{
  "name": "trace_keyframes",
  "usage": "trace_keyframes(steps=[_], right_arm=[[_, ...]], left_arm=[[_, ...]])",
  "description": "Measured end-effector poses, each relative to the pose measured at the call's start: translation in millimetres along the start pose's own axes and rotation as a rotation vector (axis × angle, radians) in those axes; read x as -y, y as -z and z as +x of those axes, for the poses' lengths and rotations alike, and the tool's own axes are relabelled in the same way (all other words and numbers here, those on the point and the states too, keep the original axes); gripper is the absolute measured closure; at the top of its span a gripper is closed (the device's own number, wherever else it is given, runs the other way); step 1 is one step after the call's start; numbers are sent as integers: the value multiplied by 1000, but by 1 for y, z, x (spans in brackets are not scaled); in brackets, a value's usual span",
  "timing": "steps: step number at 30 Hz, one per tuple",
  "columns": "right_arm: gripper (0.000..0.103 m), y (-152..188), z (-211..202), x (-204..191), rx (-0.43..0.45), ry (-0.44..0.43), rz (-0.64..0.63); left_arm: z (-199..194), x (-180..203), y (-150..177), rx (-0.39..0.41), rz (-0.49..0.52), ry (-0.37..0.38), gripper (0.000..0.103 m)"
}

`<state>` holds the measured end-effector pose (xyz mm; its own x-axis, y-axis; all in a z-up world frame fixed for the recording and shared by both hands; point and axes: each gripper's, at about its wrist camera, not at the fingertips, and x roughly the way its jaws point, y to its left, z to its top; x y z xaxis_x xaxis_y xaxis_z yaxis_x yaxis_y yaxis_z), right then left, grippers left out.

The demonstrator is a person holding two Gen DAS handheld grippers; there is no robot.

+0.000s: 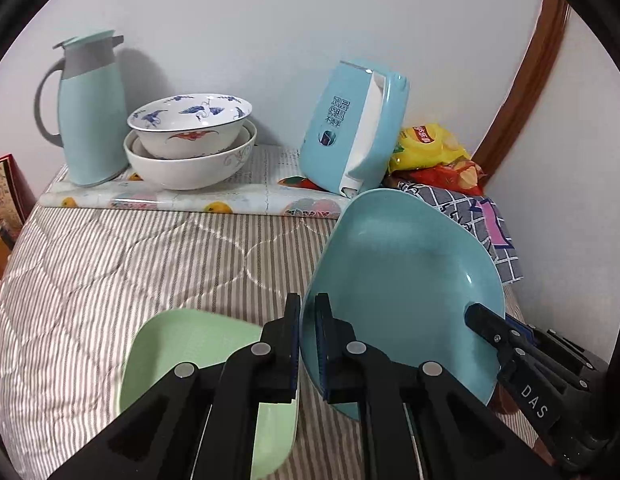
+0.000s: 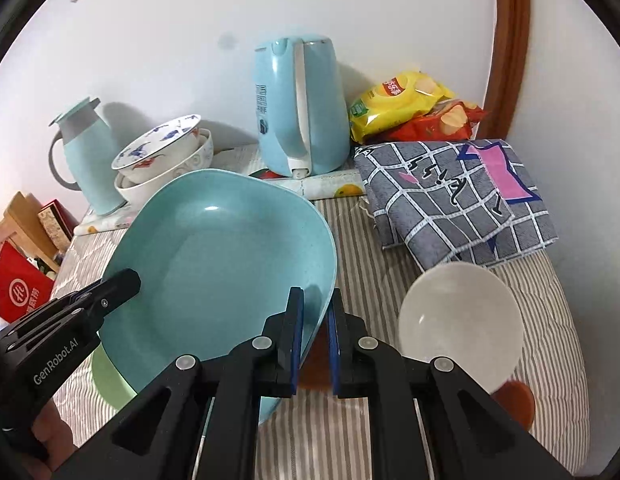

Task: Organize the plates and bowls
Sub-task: 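Carry the light-blue plate over and lower it onto the green plate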

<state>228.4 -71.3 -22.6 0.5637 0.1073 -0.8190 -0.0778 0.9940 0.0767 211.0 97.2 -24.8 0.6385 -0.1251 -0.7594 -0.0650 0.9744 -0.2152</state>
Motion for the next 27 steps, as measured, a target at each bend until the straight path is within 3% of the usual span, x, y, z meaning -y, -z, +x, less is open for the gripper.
trace_keyframes(steps=[16, 27], right_arm=[[93, 39, -37, -30, 19, -19, -21], [93, 56, -26, -62, -6, -38, -53]], left_arm=[[-47, -29, 38, 20, -30, -12, 96], [-49, -68, 55, -3, -73, -35, 96]])
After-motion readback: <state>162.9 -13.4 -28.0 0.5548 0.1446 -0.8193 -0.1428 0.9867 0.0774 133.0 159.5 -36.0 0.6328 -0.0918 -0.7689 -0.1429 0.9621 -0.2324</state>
